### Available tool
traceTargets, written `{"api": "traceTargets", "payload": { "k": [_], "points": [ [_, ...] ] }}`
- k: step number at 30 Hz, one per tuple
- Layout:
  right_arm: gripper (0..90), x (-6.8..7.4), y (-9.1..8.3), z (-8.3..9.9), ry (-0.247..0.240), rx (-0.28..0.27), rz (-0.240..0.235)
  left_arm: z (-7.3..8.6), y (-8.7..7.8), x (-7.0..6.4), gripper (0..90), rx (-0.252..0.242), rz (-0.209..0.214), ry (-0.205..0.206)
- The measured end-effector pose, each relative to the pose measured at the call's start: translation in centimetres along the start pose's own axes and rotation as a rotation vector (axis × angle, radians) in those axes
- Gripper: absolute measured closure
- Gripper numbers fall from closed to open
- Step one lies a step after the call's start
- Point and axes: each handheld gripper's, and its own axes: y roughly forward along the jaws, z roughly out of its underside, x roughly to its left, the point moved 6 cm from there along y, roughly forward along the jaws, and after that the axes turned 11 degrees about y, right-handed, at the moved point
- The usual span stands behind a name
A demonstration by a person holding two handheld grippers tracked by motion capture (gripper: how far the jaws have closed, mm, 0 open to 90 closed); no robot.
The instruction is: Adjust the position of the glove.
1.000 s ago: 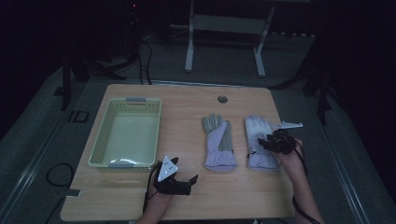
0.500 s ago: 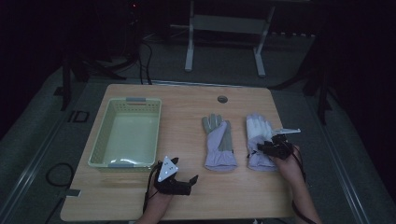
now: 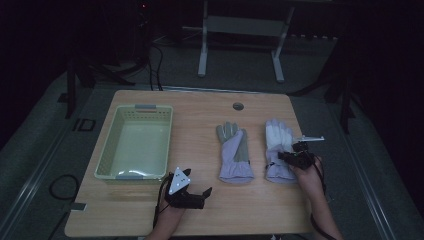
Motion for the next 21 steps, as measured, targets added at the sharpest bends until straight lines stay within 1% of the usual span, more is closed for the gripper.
{"api": "traceTargets", "payload": {
  "k": [5, 9, 12, 14, 15, 19, 21],
  "points": [
    [80.9, 0.5, -1.4, -0.9, -0.007, -0.013, 0.015, 0.0, 0.0, 0.0, 0.6, -0.001, -0.001, -0.002],
    [81.0, 1.4, -2.9, -1.9, -0.011, -0.052, 0.009, 0.0, 0.0, 0.0, 0.6, 0.000, -0.001, -0.001],
    [81.0, 2.3, -4.2, -2.7, -0.032, -0.076, 0.005, 0.0, 0.0, 0.0, 0.6, -0.001, -0.001, -0.001],
    [81.0, 3.0, -5.0, -3.2, -0.033, -0.091, -0.010, 0.0, 0.0, 0.0, 0.6, -0.001, -0.001, 0.000],
    [81.0, 3.4, -5.3, -3.5, -0.042, -0.091, -0.017, 0.0, 0.0, 0.0, 0.6, -0.001, -0.001, 0.000],
    [81.0, 4.9, -6.6, -4.6, -0.058, -0.117, -0.027, 0.0, 0.0, 0.0, 0.6, -0.001, -0.001, 0.002],
    [81.0, 5.7, -7.2, -5.1, -0.061, -0.125, -0.045, 0.0, 0.0, 0.0, 0.6, 0.000, -0.001, 0.003]
  ]
}}
